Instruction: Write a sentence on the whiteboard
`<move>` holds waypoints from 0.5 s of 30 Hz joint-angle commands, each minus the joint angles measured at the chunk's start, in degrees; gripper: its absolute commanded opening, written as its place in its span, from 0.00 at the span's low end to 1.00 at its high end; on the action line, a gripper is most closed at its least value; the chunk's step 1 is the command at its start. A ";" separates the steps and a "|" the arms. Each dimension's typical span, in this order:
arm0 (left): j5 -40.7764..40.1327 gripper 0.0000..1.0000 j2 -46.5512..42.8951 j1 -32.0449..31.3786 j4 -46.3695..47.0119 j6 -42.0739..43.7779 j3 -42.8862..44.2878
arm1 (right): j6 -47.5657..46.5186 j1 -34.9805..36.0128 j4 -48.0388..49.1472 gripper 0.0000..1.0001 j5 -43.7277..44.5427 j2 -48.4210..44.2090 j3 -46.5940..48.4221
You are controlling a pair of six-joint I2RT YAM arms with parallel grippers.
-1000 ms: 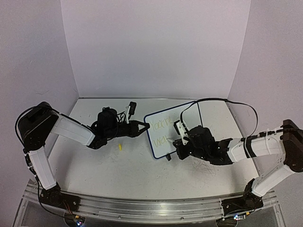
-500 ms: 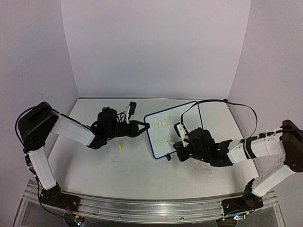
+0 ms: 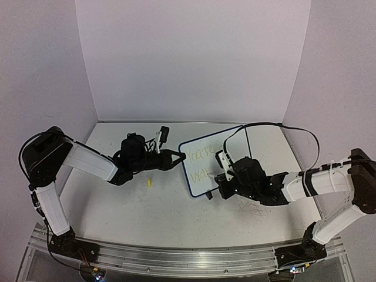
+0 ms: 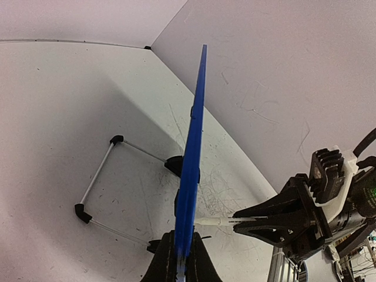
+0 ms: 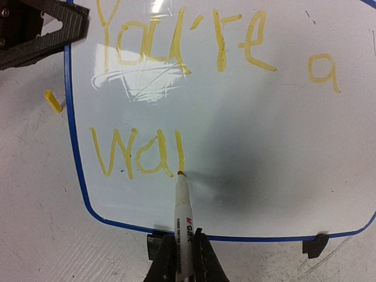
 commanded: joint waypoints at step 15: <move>0.88 0.00 -0.55 0.17 -0.99 -0.34 1.25 | 0.24 -0.24 1.98 0.00 7.08 0.86 3.59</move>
